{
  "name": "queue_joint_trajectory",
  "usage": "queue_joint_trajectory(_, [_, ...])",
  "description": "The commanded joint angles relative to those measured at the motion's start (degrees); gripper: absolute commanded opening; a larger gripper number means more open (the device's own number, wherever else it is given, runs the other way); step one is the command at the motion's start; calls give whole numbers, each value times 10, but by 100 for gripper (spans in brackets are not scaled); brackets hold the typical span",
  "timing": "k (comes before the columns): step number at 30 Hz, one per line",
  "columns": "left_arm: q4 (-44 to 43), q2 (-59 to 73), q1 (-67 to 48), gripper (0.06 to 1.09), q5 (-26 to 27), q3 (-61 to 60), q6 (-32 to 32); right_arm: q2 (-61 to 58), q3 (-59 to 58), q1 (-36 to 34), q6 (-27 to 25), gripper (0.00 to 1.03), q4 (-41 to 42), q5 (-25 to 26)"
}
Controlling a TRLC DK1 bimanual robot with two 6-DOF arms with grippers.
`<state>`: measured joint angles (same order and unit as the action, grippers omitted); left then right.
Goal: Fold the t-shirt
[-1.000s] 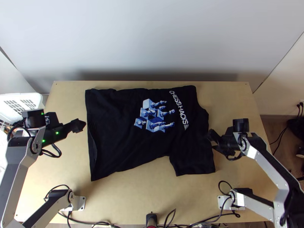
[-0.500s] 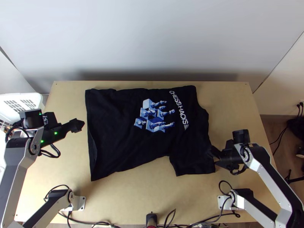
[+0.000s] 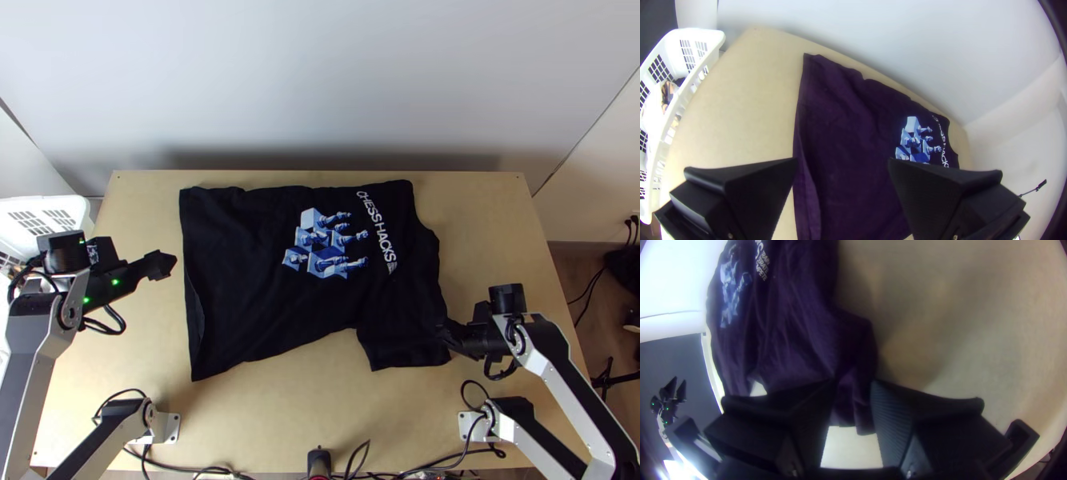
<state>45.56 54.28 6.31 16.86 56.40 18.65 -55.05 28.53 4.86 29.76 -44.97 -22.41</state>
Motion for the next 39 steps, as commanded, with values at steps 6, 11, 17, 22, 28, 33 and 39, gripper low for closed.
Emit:
queue_joint_trajectory(6, [9, -23, 9, 104, -2, -18, -5, 11, -12, -4, -1, 38, 37, 15])
queue_joint_trajectory(11, [9, -26, 17, 104, -1, -16, -12, -6, -12, -9, -3, 49, 32, 17])
queue_joint_trajectory(17, [9, -26, 22, 104, -1, -15, -14, -14, -8, -5, -6, 48, 2, 18])
queue_joint_trajectory(22, [9, -26, 22, 104, -1, -18, -14, -6, -7, 1, -12, 3, 0, 48])
queue_joint_trajectory(28, [30, -39, 22, 104, -1, -26, -18, 8, -16, 1, -13, 3, 1, 56])
queue_joint_trajectory(33, [138, -46, 13, 103, 0, 8, -93, 9, -16, 1, -11, 3, 0, 55])
queue_joint_trajectory(39, [269, -25, 9, 103, 2, -8, -141, 7, -14, 1, -10, 3, 0, 55])
